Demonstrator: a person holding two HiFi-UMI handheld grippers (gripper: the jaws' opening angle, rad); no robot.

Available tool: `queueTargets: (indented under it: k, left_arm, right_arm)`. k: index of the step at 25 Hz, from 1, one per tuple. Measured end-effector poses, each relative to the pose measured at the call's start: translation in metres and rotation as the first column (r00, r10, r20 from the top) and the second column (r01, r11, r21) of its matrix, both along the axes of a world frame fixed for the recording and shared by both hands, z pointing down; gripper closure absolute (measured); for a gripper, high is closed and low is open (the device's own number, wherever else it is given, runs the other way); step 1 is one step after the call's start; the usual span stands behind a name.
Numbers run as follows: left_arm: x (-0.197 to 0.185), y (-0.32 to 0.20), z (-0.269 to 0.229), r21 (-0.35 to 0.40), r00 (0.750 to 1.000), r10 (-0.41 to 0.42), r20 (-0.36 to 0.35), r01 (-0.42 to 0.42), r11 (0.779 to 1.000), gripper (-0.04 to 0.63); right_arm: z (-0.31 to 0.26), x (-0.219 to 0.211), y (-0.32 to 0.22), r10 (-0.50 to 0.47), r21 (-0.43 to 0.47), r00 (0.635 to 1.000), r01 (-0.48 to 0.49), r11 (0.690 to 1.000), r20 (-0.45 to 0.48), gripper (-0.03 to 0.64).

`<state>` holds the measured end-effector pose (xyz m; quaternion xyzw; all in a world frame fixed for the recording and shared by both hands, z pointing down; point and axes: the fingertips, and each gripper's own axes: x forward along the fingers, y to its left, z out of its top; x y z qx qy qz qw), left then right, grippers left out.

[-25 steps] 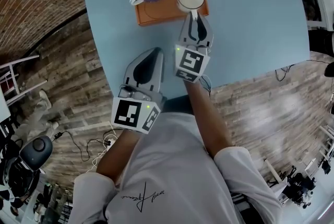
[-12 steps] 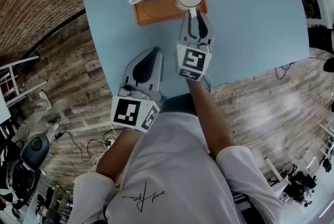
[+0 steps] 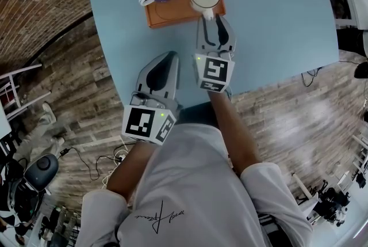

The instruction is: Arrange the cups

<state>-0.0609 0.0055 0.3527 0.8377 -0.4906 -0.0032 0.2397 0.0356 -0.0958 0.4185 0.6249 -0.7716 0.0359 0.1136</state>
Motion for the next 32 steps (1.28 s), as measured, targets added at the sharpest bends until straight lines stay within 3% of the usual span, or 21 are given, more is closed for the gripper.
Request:
queueTargets:
  k: [16, 18, 22, 32]
  left_arm:
    - [-0.002, -0.01, -0.001, 0.017, 1.0, -0.006, -0.023, 0.007, 1.0, 0.586]
    - [-0.001, -0.011, 0.0, 0.02, 1.0, 0.001, -0.024, -0.001, 1.0, 0.586]
    - [0.0, -0.013, 0.002, 0.028, 1.0, 0.022, -0.015, -0.022, 0.999, 0.586]
    - [-0.008, -0.018, -0.002, 0.051, 1.0, 0.031, 0.002, -0.031, 0.998, 0.586]
  right_arm:
    - [-0.026, 0.011, 0.018, -0.013, -0.016, 1.0, 0.013, 1.0, 0.006, 0.488]
    - [-0.03, 0.009, 0.019, -0.029, -0.015, 1.0, 0.029, 0.999, 0.005, 0.491]
    - [-0.043, 0.002, 0.022, -0.084, -0.003, 0.997, 0.084, 0.997, 0.001, 0.565]
    - [-0.075, -0.022, 0.037, -0.207, 0.003, 0.976, 0.207, 0.978, 0.067, 0.595]
